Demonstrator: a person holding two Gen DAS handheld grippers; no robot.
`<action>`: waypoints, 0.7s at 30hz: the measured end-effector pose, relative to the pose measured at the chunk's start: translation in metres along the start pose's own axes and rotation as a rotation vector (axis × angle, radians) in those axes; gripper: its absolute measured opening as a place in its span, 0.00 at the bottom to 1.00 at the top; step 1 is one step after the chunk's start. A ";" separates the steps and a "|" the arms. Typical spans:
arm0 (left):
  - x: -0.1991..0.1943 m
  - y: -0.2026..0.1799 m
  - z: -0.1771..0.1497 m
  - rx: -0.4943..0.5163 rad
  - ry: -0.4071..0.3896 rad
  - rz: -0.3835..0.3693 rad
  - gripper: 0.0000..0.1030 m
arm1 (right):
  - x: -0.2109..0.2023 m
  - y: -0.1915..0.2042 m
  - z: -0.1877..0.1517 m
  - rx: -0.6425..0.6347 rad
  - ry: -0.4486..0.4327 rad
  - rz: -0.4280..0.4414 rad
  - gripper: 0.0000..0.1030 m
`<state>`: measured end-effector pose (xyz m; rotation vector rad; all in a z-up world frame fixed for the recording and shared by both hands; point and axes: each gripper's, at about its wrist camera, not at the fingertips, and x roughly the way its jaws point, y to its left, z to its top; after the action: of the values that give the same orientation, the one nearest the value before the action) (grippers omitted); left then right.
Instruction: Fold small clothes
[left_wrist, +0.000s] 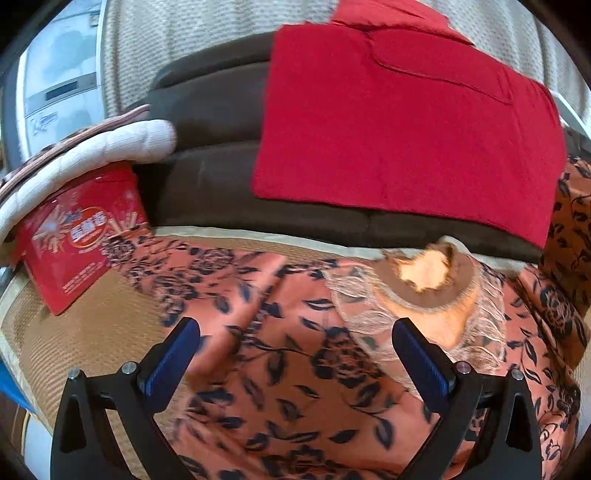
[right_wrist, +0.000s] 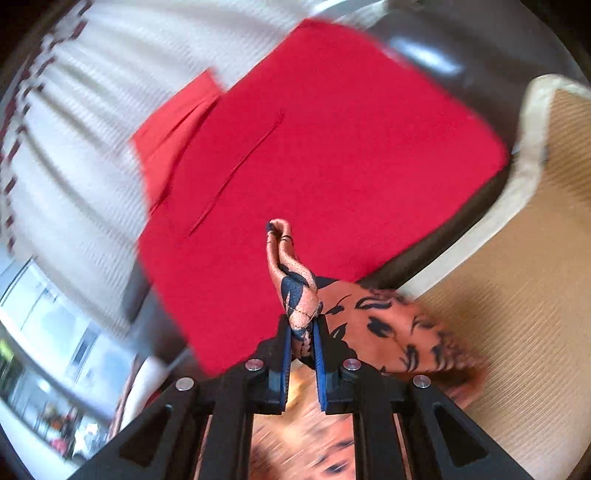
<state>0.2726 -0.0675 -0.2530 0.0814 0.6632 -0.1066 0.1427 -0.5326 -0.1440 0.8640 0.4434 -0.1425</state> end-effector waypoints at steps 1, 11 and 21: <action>0.000 0.005 0.000 -0.009 -0.001 0.006 1.00 | 0.008 0.012 -0.012 -0.011 0.025 0.022 0.12; 0.005 0.080 -0.003 -0.147 0.027 0.058 1.00 | 0.145 0.065 -0.174 0.112 0.414 0.216 0.16; 0.026 0.067 -0.007 -0.156 0.140 -0.099 1.00 | 0.097 0.049 -0.158 0.131 0.269 0.256 0.85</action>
<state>0.2965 -0.0019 -0.2719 -0.0954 0.8139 -0.1451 0.1944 -0.3757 -0.2409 1.0661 0.5739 0.1851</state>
